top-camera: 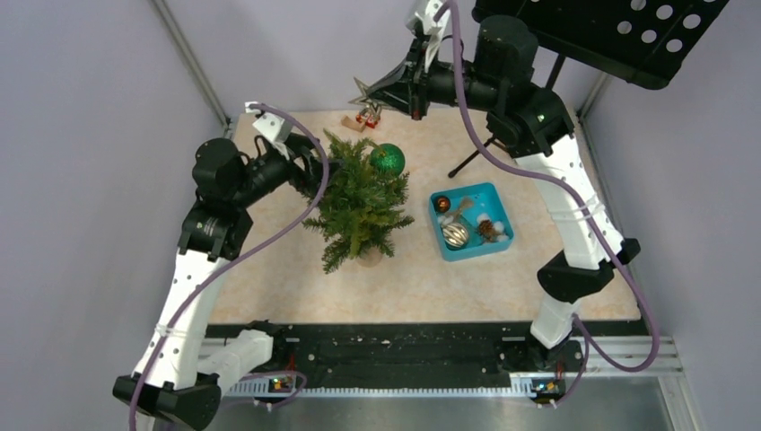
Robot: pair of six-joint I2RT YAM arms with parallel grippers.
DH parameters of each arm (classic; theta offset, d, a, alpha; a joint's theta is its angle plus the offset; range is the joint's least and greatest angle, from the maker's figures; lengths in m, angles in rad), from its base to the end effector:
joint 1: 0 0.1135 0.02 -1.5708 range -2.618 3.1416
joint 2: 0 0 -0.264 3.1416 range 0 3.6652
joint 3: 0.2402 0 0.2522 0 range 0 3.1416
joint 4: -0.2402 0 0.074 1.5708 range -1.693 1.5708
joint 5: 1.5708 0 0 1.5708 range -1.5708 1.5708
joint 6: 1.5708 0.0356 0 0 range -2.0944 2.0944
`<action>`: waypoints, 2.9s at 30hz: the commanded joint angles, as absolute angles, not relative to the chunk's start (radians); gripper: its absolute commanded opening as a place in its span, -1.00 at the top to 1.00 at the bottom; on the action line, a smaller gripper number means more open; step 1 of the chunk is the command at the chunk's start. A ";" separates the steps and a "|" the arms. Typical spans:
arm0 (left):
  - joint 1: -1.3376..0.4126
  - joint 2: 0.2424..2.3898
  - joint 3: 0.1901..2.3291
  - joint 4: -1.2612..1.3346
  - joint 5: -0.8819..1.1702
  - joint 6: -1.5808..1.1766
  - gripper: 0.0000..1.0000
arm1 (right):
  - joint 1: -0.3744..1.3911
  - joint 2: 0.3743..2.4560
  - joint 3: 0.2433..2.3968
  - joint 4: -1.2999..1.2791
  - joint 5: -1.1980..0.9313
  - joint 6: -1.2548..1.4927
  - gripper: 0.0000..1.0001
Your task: Decorate the small christmas tree
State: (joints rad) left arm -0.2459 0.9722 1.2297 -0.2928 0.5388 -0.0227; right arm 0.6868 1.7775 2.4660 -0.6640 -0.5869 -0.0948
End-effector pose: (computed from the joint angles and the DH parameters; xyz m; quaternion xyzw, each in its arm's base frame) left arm 0.1870 -0.0658 0.4483 0.2609 0.6686 -0.2794 0.6378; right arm 0.2418 0.2237 0.5764 -0.4461 0.5393 0.3931 0.5964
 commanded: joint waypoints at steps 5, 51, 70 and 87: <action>-0.273 1.099 1.642 -0.480 0.810 0.097 -0.60 | 0.696 1.700 2.413 -0.791 -0.732 -0.126 1.00; -0.559 1.405 2.047 -1.106 0.873 0.378 0.57 | 0.778 1.466 2.055 -0.813 -0.856 -0.250 1.00; -0.557 1.381 1.979 -1.031 0.879 0.364 1.00 | 0.778 1.487 2.043 -0.797 -0.856 -0.241 1.00; -0.259 1.254 1.831 -0.512 0.894 -0.279 1.00 | 0.768 1.266 1.763 -0.246 -0.606 0.046 -0.97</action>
State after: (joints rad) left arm -0.3214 1.3262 1.8206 -0.7300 0.9112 -0.0826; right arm 0.7677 1.3849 1.8420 -0.4927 -0.6399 -0.0799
